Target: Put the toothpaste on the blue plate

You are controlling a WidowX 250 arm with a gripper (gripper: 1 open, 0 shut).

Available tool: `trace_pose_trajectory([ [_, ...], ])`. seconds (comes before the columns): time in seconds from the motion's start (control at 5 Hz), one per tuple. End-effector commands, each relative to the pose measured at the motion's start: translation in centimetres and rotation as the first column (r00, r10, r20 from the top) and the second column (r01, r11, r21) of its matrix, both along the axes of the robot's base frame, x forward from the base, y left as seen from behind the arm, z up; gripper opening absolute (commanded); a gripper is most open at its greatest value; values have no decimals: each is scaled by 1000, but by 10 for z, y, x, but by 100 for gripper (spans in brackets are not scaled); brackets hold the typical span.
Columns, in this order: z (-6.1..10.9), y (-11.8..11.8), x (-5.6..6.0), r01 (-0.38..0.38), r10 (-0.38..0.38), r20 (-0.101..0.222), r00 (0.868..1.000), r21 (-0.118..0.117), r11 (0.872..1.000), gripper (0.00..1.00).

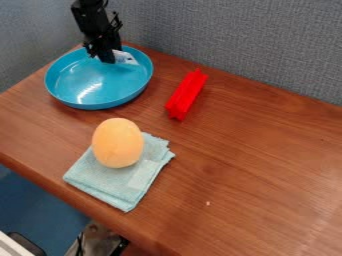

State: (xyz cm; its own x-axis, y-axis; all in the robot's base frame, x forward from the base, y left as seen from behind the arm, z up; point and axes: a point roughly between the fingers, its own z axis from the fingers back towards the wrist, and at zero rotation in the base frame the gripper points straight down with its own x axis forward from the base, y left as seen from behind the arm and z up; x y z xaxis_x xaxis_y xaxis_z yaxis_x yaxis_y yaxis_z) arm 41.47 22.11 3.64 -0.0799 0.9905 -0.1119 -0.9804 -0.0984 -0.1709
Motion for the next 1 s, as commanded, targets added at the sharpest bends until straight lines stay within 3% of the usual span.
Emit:
trace_pose_trajectory([
  [0.0,32,8,4,-7,4,62,998,48,999,0],
  [0.4,32,7,3,-4,2,56,998,50,999,0],
  [0.8,30,4,9,2,-4,56,998,41,999,0],
])
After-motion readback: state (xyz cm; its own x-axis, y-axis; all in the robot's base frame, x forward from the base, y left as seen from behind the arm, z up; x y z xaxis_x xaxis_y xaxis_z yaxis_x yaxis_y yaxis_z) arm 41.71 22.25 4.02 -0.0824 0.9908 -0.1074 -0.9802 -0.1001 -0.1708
